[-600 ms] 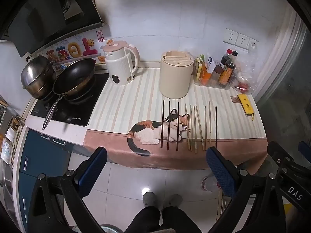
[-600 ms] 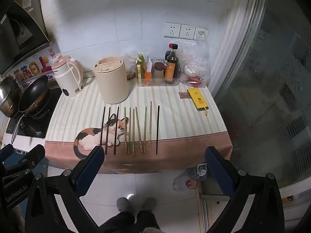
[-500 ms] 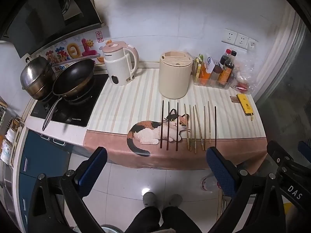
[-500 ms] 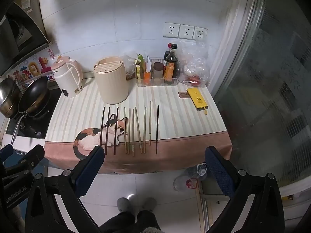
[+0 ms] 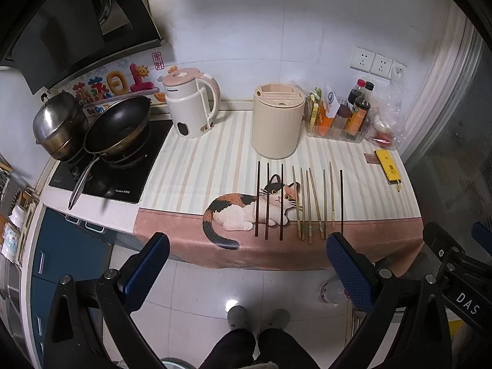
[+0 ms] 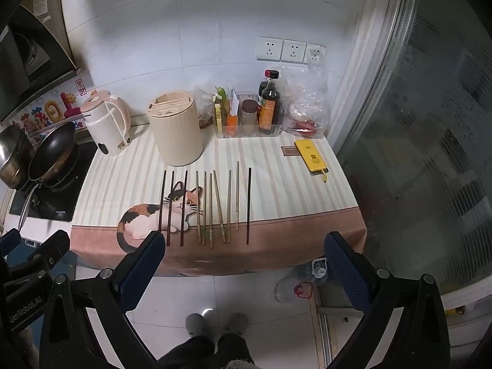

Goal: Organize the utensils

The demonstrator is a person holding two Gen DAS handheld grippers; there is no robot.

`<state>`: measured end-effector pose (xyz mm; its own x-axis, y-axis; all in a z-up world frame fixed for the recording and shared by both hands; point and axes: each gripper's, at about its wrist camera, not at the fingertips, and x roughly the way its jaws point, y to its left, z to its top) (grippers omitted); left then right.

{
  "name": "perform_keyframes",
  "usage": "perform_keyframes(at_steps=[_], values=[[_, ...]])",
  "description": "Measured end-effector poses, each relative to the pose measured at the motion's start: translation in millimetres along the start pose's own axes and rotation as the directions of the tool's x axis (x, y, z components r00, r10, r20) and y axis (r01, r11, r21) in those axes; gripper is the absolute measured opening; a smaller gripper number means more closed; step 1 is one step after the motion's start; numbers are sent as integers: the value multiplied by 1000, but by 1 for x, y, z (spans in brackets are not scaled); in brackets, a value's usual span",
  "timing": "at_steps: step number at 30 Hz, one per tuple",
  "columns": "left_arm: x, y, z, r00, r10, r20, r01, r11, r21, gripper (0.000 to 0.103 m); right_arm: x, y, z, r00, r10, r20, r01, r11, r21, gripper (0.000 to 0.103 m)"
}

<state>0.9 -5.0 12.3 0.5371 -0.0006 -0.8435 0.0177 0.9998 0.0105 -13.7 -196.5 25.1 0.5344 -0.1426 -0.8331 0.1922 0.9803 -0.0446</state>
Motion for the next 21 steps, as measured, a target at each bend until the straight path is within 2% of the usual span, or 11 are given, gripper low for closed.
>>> perform_keyframes(at_steps=[21], values=[[-5,-1,-1,1000,0,15,0,1000,-3,103,-15,5,8,1000,-13,9,13,1000,-14,103]])
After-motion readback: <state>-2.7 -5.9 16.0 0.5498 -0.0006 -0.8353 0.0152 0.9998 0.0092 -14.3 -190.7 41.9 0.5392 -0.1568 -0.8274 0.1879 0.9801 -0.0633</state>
